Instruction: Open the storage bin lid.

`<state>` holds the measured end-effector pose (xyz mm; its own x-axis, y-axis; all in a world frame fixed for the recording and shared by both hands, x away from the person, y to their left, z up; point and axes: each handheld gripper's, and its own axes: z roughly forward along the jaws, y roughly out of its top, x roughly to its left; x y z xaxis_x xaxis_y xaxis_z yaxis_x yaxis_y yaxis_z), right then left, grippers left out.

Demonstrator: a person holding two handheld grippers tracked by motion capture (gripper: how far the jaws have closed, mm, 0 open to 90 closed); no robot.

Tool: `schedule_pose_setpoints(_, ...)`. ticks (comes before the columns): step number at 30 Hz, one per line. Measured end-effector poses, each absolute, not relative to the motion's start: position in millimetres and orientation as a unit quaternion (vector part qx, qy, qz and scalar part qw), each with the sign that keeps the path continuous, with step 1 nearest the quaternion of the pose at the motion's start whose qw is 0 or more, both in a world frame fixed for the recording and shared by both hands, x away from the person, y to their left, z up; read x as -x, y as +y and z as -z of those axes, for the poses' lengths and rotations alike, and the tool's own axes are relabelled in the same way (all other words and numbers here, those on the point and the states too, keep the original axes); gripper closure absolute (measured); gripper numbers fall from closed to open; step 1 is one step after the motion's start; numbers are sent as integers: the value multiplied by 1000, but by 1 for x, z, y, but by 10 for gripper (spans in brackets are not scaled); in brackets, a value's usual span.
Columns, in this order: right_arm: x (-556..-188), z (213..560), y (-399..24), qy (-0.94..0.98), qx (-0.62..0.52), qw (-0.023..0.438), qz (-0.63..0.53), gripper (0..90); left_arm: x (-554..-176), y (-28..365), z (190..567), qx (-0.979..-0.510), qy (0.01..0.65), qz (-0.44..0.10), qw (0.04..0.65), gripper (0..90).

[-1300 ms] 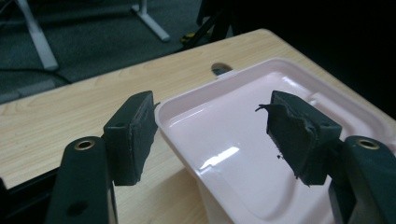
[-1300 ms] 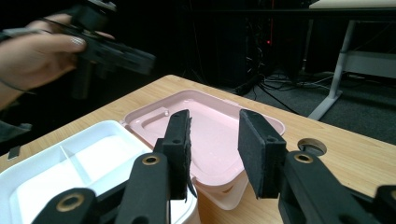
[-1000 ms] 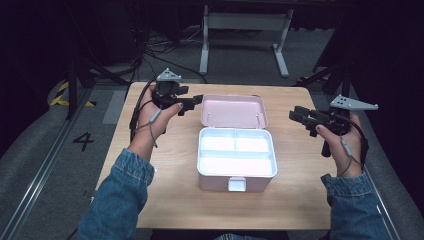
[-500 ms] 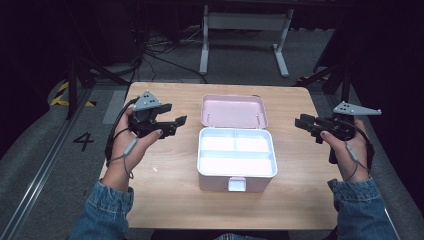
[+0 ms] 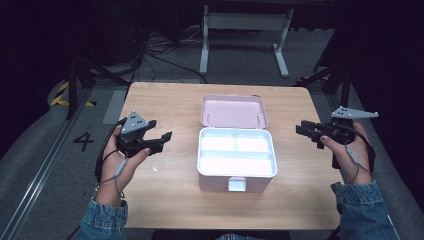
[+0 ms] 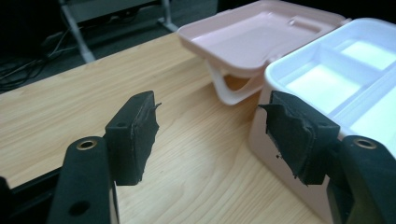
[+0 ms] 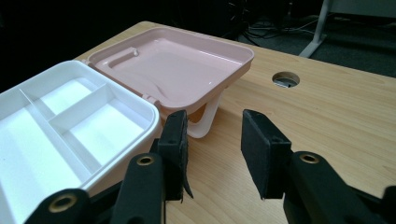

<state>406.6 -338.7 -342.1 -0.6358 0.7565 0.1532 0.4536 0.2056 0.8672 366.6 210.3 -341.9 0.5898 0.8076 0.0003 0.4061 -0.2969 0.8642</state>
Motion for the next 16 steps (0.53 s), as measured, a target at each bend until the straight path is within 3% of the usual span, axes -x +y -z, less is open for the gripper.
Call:
schedule_pose_setpoints(9,-410,350,-336,773,-402,147,-468,622,-374,219,366,-785,412,-224,403,346)
schedule_pose_setpoints(16,-413,352,-336,774,-402,147,-466,621,-374,224,370,-783,417,-222,404,345)
